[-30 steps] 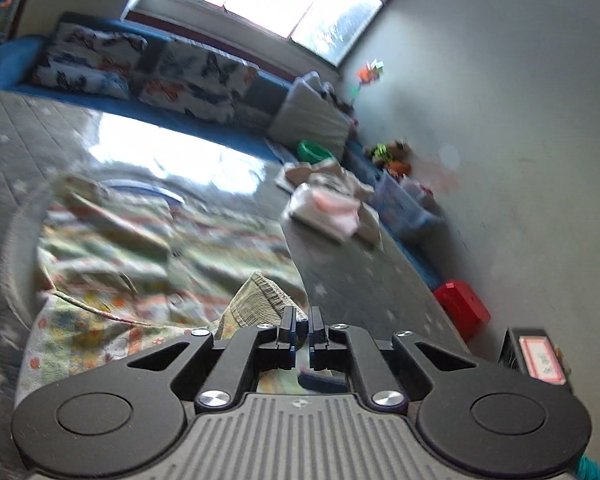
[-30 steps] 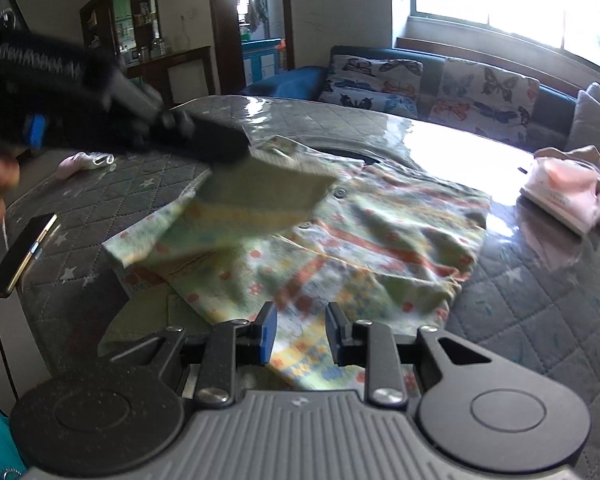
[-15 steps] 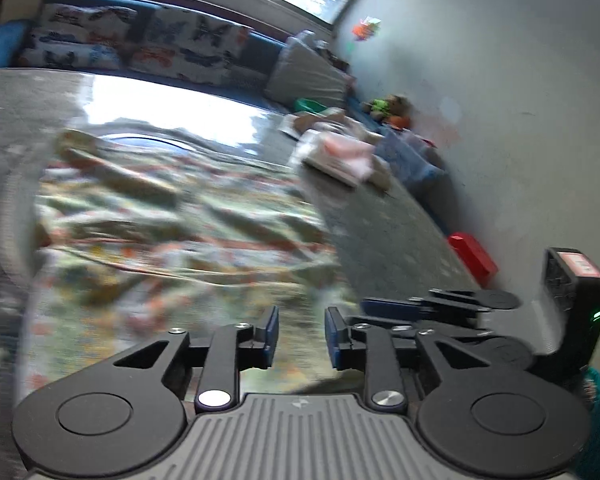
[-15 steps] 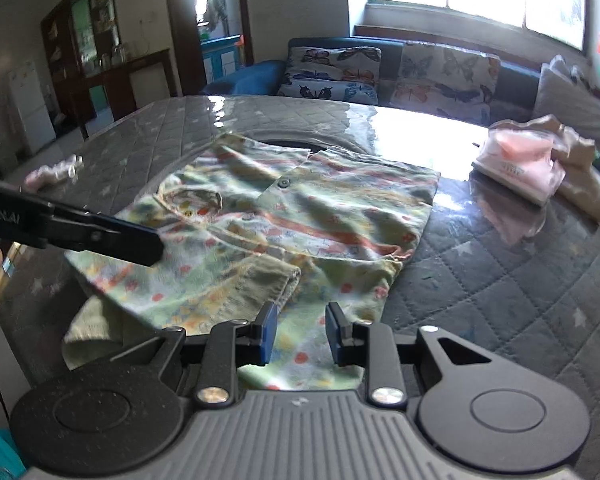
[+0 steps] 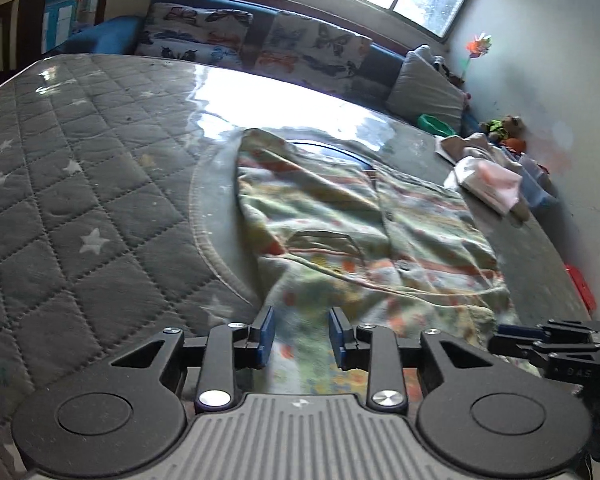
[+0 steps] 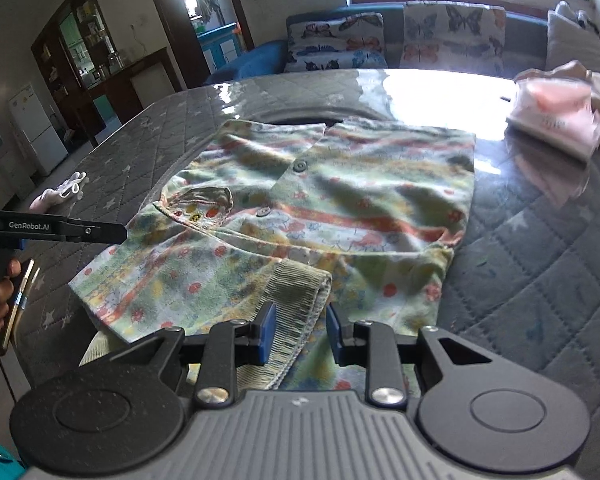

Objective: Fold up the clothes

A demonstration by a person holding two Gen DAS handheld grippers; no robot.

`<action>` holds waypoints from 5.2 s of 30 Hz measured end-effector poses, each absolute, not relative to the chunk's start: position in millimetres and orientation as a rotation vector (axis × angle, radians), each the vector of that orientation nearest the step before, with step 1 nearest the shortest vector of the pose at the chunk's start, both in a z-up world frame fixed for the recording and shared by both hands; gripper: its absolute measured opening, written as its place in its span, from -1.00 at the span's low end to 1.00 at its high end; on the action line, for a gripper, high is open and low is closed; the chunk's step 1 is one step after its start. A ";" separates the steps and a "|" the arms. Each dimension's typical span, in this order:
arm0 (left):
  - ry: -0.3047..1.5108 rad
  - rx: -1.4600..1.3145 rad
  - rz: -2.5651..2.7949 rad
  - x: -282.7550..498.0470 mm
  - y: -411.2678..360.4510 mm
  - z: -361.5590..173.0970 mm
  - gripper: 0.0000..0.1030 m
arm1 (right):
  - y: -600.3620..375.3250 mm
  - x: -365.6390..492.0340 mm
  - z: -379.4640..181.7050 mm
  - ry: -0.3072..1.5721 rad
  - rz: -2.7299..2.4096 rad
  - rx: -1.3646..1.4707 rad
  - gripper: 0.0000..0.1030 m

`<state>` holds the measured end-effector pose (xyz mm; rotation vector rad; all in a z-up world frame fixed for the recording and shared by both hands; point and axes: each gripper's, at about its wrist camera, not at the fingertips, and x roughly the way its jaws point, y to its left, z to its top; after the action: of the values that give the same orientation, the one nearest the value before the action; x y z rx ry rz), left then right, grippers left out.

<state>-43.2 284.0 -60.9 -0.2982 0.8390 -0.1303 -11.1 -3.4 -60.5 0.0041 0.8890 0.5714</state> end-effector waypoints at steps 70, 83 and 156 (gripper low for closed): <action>0.825 -0.140 -0.366 -49.1 217.7 -57.5 -0.72 | 44.1 -40.6 -48.2 0.803 0.711 -0.265 -0.57; 0.825 -0.074 -0.392 -72.0 206.7 -62.8 -0.58 | 44.3 -56.9 -47.8 0.792 0.704 -0.286 -0.46; 0.836 -0.261 -0.477 -102.6 256.6 -24.2 0.03 | 36.4 -62.3 -33.3 0.663 0.826 -0.263 -0.76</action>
<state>-102.6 256.6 -24.2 -0.2610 0.8364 -0.4765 -62.3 36.4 -33.3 -0.2625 0.6630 0.8258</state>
